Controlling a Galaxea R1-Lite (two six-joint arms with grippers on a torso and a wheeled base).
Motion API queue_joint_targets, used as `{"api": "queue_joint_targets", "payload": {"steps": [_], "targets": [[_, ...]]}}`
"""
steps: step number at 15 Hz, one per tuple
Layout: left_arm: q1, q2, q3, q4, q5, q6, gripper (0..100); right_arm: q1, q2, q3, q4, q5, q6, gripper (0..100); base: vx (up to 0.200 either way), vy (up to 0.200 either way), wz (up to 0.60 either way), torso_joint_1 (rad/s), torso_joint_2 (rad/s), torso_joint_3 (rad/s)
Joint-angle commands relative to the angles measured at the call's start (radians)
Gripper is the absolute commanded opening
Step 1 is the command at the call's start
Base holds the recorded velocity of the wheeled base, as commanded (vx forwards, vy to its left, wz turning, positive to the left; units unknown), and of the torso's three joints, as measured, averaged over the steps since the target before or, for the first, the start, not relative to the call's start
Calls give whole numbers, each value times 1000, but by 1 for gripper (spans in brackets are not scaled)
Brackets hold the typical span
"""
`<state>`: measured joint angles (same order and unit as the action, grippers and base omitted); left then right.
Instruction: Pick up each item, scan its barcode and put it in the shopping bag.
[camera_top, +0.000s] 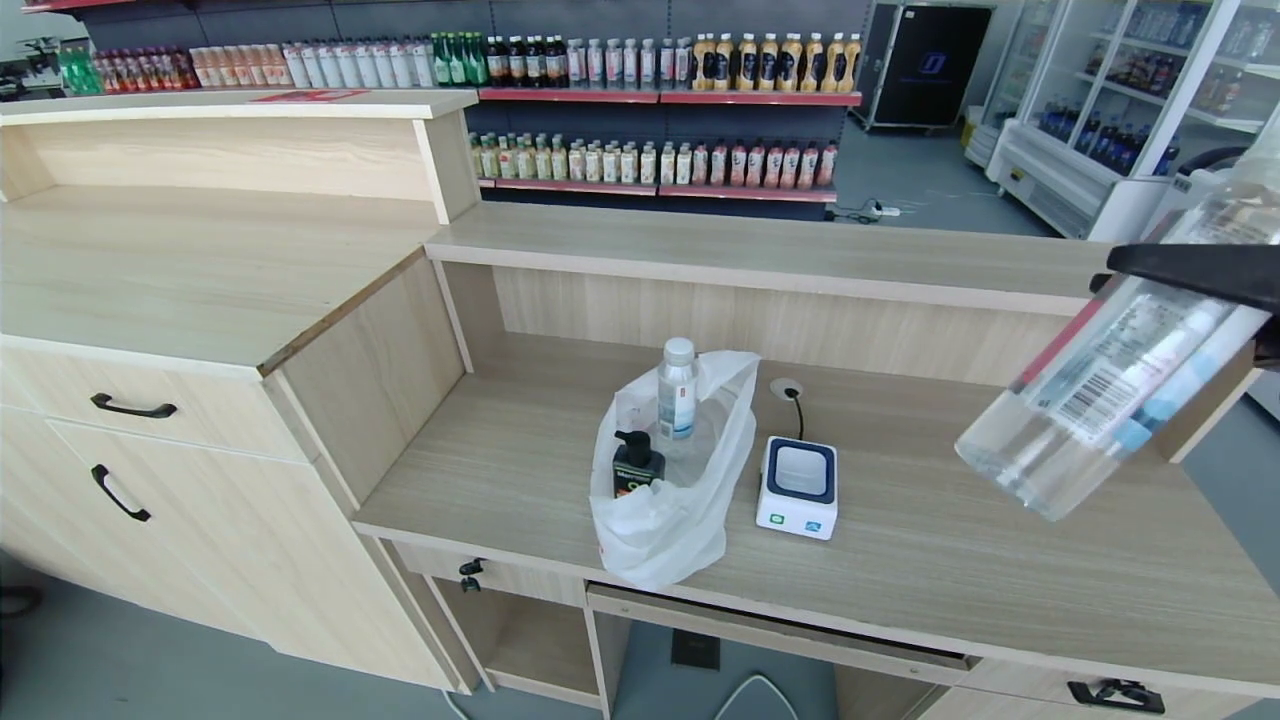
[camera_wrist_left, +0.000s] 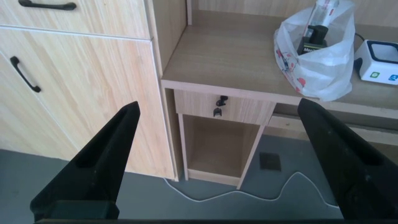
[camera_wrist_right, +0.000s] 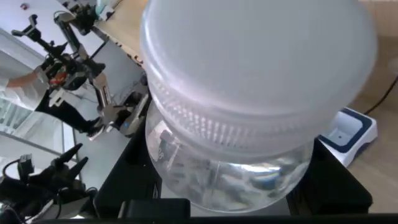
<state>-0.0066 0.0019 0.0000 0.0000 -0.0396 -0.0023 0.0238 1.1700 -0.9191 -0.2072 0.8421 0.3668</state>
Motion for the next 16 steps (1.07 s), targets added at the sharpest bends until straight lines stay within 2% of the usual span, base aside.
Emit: {"api": "queue_joint_targets", "payload": {"steps": [1,6,8,16], "targets": [[0,0,0,0,0,-1,100,102,-168,5,86,-3,1,0,0,0,0,0,0,0],[0,0,0,0,0,-1,100,168,-262,-43,218,-11,6,0,0,0,0,0,0,0],[0,0,0,0,0,-1,100,228,-311,-53,258,-34,21,0,0,0,0,0,0,0],[0,0,0,0,0,-1,100,277,-296,-81,264,-37,21,0,0,0,0,0,0,0]]}}
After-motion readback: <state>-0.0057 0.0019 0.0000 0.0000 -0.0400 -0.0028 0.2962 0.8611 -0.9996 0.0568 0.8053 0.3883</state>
